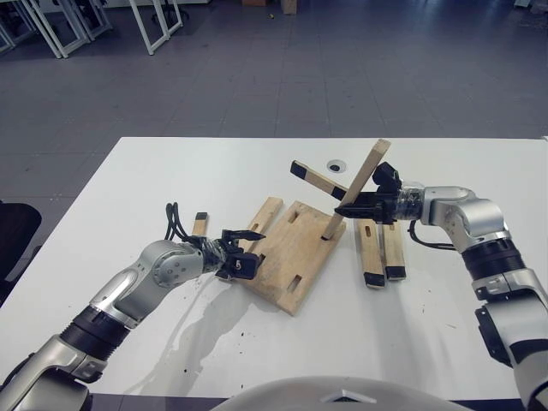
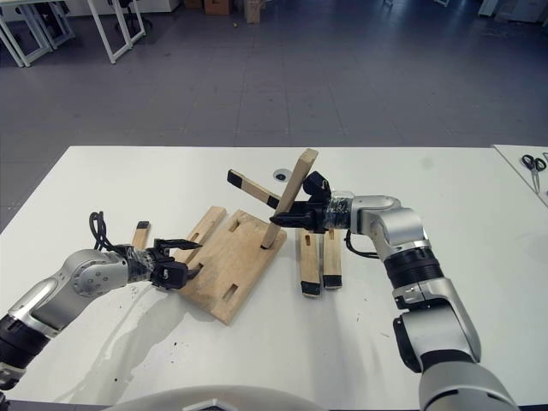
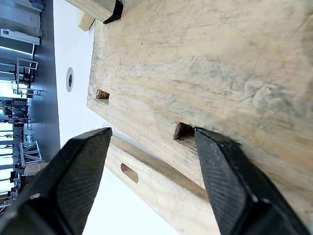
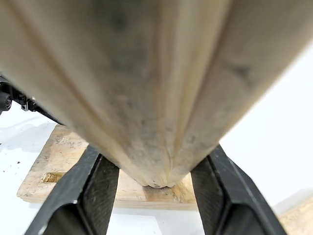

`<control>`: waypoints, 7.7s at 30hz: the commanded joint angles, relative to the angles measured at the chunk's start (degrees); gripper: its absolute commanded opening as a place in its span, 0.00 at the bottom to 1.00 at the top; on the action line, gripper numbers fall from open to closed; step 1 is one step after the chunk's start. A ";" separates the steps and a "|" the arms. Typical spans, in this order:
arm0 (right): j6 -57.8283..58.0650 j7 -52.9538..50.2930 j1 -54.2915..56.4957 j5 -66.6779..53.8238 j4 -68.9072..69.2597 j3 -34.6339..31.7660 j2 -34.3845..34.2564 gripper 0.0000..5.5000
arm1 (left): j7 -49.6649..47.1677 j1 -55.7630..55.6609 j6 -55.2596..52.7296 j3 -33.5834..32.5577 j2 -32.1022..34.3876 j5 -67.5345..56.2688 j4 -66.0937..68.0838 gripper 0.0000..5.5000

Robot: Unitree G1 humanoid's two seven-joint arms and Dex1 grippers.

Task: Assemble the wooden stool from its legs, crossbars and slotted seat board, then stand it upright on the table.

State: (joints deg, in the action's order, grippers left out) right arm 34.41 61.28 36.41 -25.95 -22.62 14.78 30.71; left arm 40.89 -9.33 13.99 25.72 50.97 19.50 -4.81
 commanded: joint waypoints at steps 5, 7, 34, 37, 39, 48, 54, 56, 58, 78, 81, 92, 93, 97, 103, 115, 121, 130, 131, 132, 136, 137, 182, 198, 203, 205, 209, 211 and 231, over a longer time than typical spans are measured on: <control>4.33 -0.71 -5.54 1.33 3.52 -2.59 0.04 0.59 | 4.03 5.16 -2.52 4.61 -0.66 4.89 5.08 0.57; 5.21 -1.29 -6.22 1.83 5.21 -3.47 0.87 0.65 | 4.00 5.47 -2.60 4.70 -0.73 4.90 5.06 0.57; 0.06 -22.29 4.92 5.69 13.89 -5.27 -7.95 0.80 | 4.42 3.97 -2.08 4.08 -1.48 5.04 7.14 0.57; 1.50 -26.52 9.57 -2.11 19.70 -16.16 -10.08 0.80 | 4.03 4.22 -2.23 3.53 -1.39 4.76 7.10 0.57; 2.10 -29.88 10.92 -6.20 24.62 -22.87 -9.98 0.80 | 2.89 4.33 -2.48 2.35 -1.57 4.09 6.69 0.57; 4.11 -44.61 -11.73 -5.13 41.56 -36.00 -7.57 0.80 | -0.08 4.38 -10.74 -9.09 -4.24 -4.28 -3.10 0.57; 1.23 -50.20 -34.86 4.64 41.49 -28.39 -12.45 0.80 | -0.06 6.13 -12.90 -11.78 -3.30 -3.30 -4.42 0.57; -0.73 -50.49 -38.04 7.38 40.32 -25.77 -13.09 0.80 | -0.43 7.48 -12.60 -11.52 -3.52 -2.60 -3.95 0.57; -1.63 -50.62 -39.78 8.71 40.23 -24.12 -13.87 0.80 | -0.93 8.41 -12.09 -11.33 -3.47 -1.35 -2.97 0.57; 10.95 -56.05 -49.61 22.14 50.73 -13.80 -13.90 0.80 | -2.62 13.51 -10.94 -9.07 -7.13 -0.39 -0.86 0.57; 12.62 -56.18 -48.86 20.88 49.60 -15.57 -15.60 0.75 | -1.45 14.05 -12.29 -7.74 -8.05 -0.87 -3.48 0.57; 8.19 -54.05 -44.17 19.35 37.86 -20.22 -15.73 0.40 | -0.99 12.84 -15.84 -2.18 -12.95 1.36 -5.59 0.57; 5.82 -53.55 -42.55 19.04 37.04 -21.39 -15.18 0.37 | -1.26 12.58 -16.20 -1.70 -13.72 1.59 -5.58 0.57; -2.83 -50.79 -32.19 14.77 36.13 -27.89 -13.58 0.37 | -2.79 12.59 -17.46 -0.05 -16.48 2.54 -5.34 0.57; -2.03 -47.84 -12.37 3.21 37.48 -34.16 -11.97 0.37 | -5.62 12.94 -18.31 0.86 -20.16 3.07 -4.77 0.57; 6.07 -44.54 -3.51 -15.60 36.17 -35.65 -13.52 0.37 | -5.80 5.48 -14.21 3.88 -28.06 0.80 2.88 0.57; 7.79 -40.66 -8.42 -20.52 37.75 -34.48 -12.64 0.37 | -0.29 11.56 -20.99 -9.42 -22.20 -14.30 -11.60 0.57; 14.77 -29.40 -12.12 -32.52 38.92 -30.78 -11.25 0.37 | -10.08 -5.53 -57.80 -36.49 -29.09 -81.21 -22.00 0.57; 16.04 -28.10 -12.33 -34.17 39.28 -30.07 -11.10 0.37 | -12.52 -6.22 -59.38 -36.84 -29.35 -86.29 -21.83 0.57; 17.41 -26.65 -12.59 -35.92 39.78 -29.35 -10.82 0.37 | -14.60 -6.81 -60.77 -36.59 -29.42 -90.72 -21.65 0.57; 21.63 -21.46 -13.32 -40.98 41.00 -26.67 -9.31 0.37 | -22.58 -8.28 -62.96 -35.27 -29.48 -103.01 -21.58 0.57; 22.51 -20.06 -13.69 -42.07 41.46 -25.91 -8.75 0.37 | -24.24 -8.75 -63.21 -35.09 -29.27 -104.95 -21.31 0.57; -1.04 -14.53 -22.48 18.52 39.49 13.55 14.44 0.63 | -12.39 -5.43 -42.90 -33.84 -22.18 -65.11 -5.91 0.38; -21.98 -0.61 -24.68 31.13 40.14 19.11 20.32 0.63 | -6.31 -3.88 -42.70 -28.03 -28.38 -60.48 -7.31 0.38; -24.70 0.80 -25.97 31.51 39.51 17.20 20.73 0.63 | -5.73 -0.09 -43.62 -26.99 -29.17 -59.98 -10.11 0.37; -24.55 0.48 -26.25 31.74 39.50 16.24 20.47 0.63 | -5.75 1.71 -44.05 -28.15 -28.19 -60.22 -11.36 0.37; -24.15 -0.23 -26.75 32.43 39.41 14.83 20.19 0.63 | -5.89 4.80 -44.51 -30.48 -27.16 -61.26 -13.52 0.37; -23.69 -0.84 -27.11 32.83 39.30 14.38 19.67 0.63 | -5.96 8.72 -41.86 -31.99 -29.54 -62.46 -15.83 0.37; -30.62 6.37 -23.60 33.43 32.56 10.60 22.72 0.63 | -10.65 23.55 -6.29 -19.28 -47.56 -43.59 -18.75 0.37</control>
State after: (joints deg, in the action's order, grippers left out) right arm 3.88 67.09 13.11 4.76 12.18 24.16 52.78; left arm 30.82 14.91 8.75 6.95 2.73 -23.32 -22.93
